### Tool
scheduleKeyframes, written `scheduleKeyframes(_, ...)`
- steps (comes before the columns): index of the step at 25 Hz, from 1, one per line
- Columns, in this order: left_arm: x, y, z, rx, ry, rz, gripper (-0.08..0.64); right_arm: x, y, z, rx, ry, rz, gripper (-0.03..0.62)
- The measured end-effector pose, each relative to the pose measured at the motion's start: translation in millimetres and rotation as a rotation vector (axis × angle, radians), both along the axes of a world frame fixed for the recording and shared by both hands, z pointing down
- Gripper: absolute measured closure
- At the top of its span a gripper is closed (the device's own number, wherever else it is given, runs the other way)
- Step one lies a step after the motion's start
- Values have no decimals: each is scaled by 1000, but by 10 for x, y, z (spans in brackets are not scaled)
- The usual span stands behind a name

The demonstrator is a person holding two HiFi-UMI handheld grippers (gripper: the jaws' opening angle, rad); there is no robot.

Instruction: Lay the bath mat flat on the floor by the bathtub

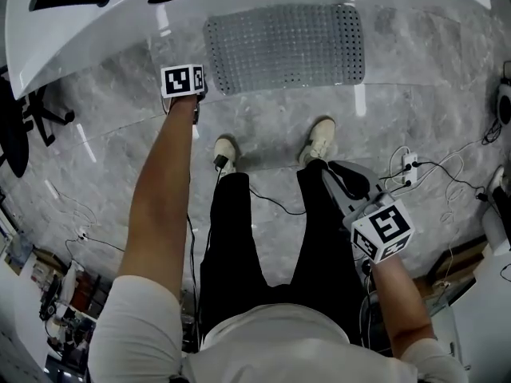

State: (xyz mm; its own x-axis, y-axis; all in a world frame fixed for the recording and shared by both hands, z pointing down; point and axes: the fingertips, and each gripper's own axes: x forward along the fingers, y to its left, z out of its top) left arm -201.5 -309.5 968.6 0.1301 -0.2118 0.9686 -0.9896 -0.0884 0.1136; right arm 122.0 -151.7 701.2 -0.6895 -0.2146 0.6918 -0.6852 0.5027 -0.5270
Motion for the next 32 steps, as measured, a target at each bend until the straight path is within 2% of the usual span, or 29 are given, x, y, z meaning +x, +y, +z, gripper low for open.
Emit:
scheduleKeyframes(7, -80, 259, -613, 58, 50, -19, 514, -295, 78, -209, 56, 34, -2, 549)
scheduleKeyframes(11, 32, 387, -1100, 99, 149, -2, 518, -456, 76, -408, 82, 39, 25, 555)
scheduleKeyframes(14, 197, 461, -1501, 140, 228, 51, 526, -478, 50, -557, 96, 43, 55, 568)
scheduleKeyframes(21, 256, 909, -2362, 172, 316, 197, 537, -492, 206, -880, 96, 60, 120, 581)
scheduleKeyframes(26, 546, 1300, -3288, 227, 484, 317, 540, -541, 511, -1217, 74, 52, 133, 583)
scheduleKeyframes(30, 728, 1586, -4070, 291, 605, 370, 541, -565, 685, -1560, 104, 71, 105, 583)
scheduleKeyframes(32, 837, 1708, -4471, 342, 695, 415, 543, -559, 710, -1737, 127, 78, 97, 583)
